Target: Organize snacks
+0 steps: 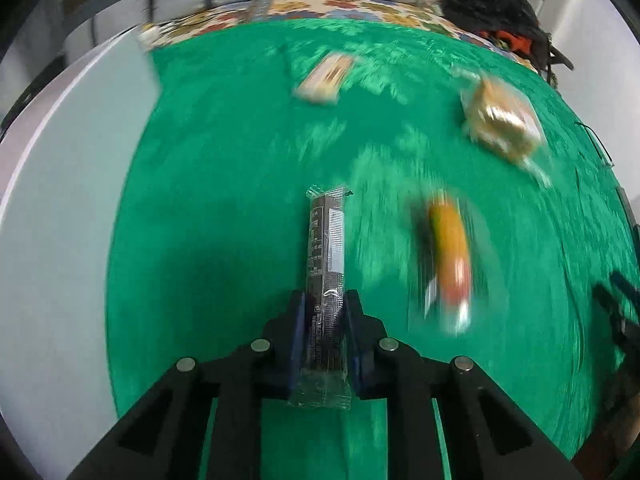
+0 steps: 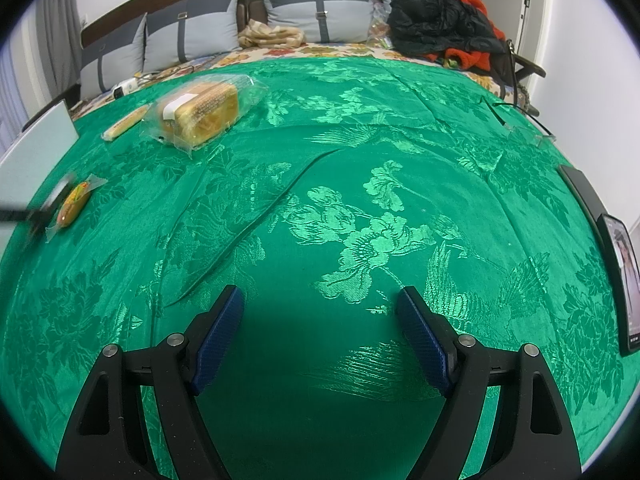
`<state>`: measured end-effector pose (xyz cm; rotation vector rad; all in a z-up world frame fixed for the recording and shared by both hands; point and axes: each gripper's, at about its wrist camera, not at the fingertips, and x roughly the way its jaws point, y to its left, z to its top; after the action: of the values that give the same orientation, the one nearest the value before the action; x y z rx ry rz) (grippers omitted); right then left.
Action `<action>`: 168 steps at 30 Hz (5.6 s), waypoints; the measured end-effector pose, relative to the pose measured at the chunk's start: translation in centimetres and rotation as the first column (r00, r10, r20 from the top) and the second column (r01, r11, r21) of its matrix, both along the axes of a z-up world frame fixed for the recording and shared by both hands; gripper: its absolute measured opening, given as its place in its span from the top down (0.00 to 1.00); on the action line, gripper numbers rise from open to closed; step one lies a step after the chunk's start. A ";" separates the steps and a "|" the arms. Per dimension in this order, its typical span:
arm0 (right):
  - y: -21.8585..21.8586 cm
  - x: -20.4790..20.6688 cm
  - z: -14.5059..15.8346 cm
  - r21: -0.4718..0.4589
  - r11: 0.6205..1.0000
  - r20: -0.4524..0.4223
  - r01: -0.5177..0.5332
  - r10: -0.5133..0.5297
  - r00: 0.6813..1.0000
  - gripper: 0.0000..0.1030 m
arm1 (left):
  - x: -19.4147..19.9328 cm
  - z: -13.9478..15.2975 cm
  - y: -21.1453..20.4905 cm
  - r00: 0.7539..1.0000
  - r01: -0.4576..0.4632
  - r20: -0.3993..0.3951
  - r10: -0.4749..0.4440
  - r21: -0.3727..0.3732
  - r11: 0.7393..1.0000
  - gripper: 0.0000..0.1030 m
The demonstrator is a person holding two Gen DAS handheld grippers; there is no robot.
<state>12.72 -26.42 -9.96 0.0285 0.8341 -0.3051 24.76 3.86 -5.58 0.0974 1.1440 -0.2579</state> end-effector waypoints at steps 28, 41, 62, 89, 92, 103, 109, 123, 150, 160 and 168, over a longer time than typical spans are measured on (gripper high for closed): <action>-0.1 0.0 0.0 -0.002 1.000 -0.004 0.008 -0.008 1.000 0.19 | -4.2 -2.9 1.7 0.971 -0.129 0.201 0.128 -0.009 0.992 0.00; -0.1 0.0 0.0 -0.002 1.000 -0.004 0.008 -0.008 1.000 0.19 | -4.2 -2.9 1.8 0.971 -0.128 0.201 0.127 -0.009 0.992 0.00; 0.3 0.4 0.4 0.077 0.996 -0.062 0.042 -0.037 0.997 0.19 | -4.2 -2.9 1.8 0.971 -0.128 0.200 0.128 -0.011 0.992 0.00; 9.5 8.3 4.9 0.550 0.825 -0.139 -0.129 0.243 0.960 0.78 | -6.7 0.8 2.8 0.985 -0.107 0.107 0.132 -0.210 0.972 0.83; 10.5 7.3 7.7 0.540 0.824 -0.103 -0.169 0.265 0.959 0.78 | -8.9 4.2 4.9 0.974 -0.132 0.131 0.186 -0.341 0.931 0.83; 32.3 8.9 17.5 0.581 0.592 0.108 -0.558 0.624 0.774 0.74 | -13.6 12.7 24.4 0.827 -0.424 0.222 0.517 -0.358 0.832 0.83; 39.9 8.6 12.6 0.626 0.552 -0.035 -0.551 0.725 0.687 0.39 | -15.5 10.1 30.8 0.758 -0.606 0.216 0.616 -0.118 0.787 0.18; 11.7 2.5 6.0 0.193 0.940 -0.165 -0.281 0.314 0.935 0.36 | -13.4 13.1 19.7 0.822 -0.478 0.342 0.456 -0.021 0.878 0.16; 0.1 -0.2 2.4 0.078 0.996 0.002 -0.040 0.040 0.999 0.32 | -5.5 0.3 -1.2 0.989 -0.099 0.116 0.095 0.029 0.995 0.08; 0.0 0.1 1.8 0.103 0.992 0.008 -0.074 0.073 0.997 0.22 | 8.3 3.0 -0.6 0.985 0.016 0.172 -0.024 0.047 0.999 0.08; 1.2 0.7 1.4 0.050 0.994 -0.036 -0.094 0.096 0.995 0.14 | 20.3 1.9 -3.3 0.994 0.040 0.099 -0.045 0.049 0.998 0.09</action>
<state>13.40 -25.21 -8.58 0.0278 0.8784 -0.1962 45.05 0.56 -3.72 0.1742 1.0498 -0.2615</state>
